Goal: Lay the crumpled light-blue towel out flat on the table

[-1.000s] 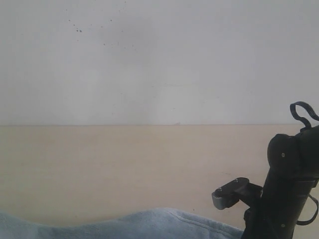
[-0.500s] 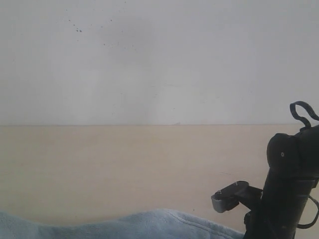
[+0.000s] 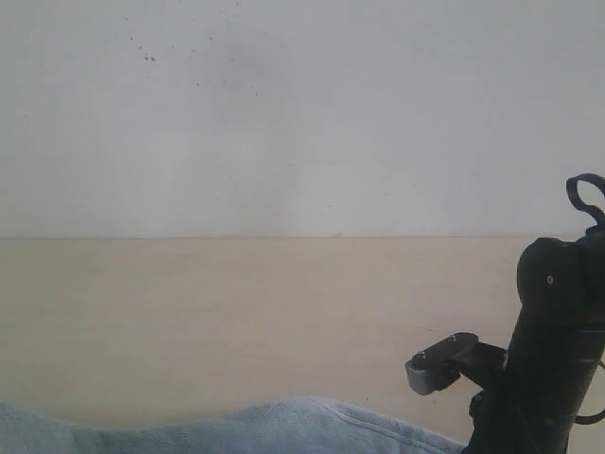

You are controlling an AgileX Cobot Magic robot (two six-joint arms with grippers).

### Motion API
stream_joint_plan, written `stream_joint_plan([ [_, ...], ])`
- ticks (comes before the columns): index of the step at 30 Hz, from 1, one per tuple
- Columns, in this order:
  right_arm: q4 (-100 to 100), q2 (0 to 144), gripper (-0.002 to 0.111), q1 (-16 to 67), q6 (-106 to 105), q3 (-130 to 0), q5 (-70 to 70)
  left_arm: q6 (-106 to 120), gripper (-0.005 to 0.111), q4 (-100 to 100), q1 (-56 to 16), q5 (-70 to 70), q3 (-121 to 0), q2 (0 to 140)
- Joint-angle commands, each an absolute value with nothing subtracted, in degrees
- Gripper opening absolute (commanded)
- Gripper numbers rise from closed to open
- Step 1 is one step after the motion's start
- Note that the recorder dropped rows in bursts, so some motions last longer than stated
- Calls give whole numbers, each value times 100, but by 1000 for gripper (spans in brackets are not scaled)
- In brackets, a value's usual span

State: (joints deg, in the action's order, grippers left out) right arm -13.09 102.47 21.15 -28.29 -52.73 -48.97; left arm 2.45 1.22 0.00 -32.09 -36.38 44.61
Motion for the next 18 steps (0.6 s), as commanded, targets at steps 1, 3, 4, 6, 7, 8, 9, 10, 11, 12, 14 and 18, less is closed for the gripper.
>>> stream_joint_plan([
  [1,-1289,10178,38,2124,-2846,-5266,-4945,264,4,170,-21,-3110,-3602,4442],
  [3,-1289,10178,36,2124,-2846,-5266,-4903,264,4,170,-21,-3099,-3602,4442],
  [4,-1289,10178,34,2124,-2857,-5266,-4891,264,4,170,-21,-3099,-3602,4442],
  [6,-1289,10178,28,2124,-2886,-5266,-4866,264,4,170,-21,-3090,-3602,4442],
  [7,-1289,10178,26,2124,-2886,-5266,-4841,264,4,170,-21,-3090,-3602,4442],
  [8,-1289,10178,24,2124,-2906,-5266,-4826,264,4,170,-21,-3090,-3602,4442],
  [9,-1289,10178,22,2124,-2935,-5266,-4825,264,4,170,-21,-3090,-3602,4442],
  [10,-1289,10178,20,2124,-3011,-5266,-4825,264,4,170,-21,-3090,-3602,4442],
  [11,-1289,10178,18,2124,-3085,-5266,-4825,264,4,170,-21,-3090,-3602,4442],
  [12,-1289,10178,15,2124,-3167,-5266,-4838,264,4,170,-21,-3090,-3602,4442],
  [14,-1289,10178,9,2124,-3206,-5266,-4893,264,4,170,-21,-3090,-3602,4442],
  [18,-1276,10166,0,2124,-3216,-5266,-4981,264,4,170,-21,-3090,-3602,4442],
])
